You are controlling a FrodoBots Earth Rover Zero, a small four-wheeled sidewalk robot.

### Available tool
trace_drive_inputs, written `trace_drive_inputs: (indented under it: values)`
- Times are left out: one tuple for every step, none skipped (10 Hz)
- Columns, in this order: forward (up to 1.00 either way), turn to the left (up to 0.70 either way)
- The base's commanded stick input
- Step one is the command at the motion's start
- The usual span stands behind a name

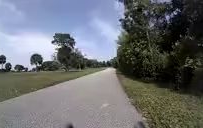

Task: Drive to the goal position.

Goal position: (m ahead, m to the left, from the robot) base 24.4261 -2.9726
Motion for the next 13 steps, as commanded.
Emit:
trace_drive_inputs:
  values:
    - [0.45, 0.00]
    - [0.57, 0.00]
    - [0.70, 0.00]
    - [0.70, 0.00]
    - [0.70, 0.00]
    - [0.70, 0.00]
    - [0.70, 0.00]
    - [0.70, 0.00]
    - [0.70, 0.00]
    - [0.70, 0.00]
    - [0.70, 0.00]
    - [0.70, 0.00]
    - [0.70, 0.00]
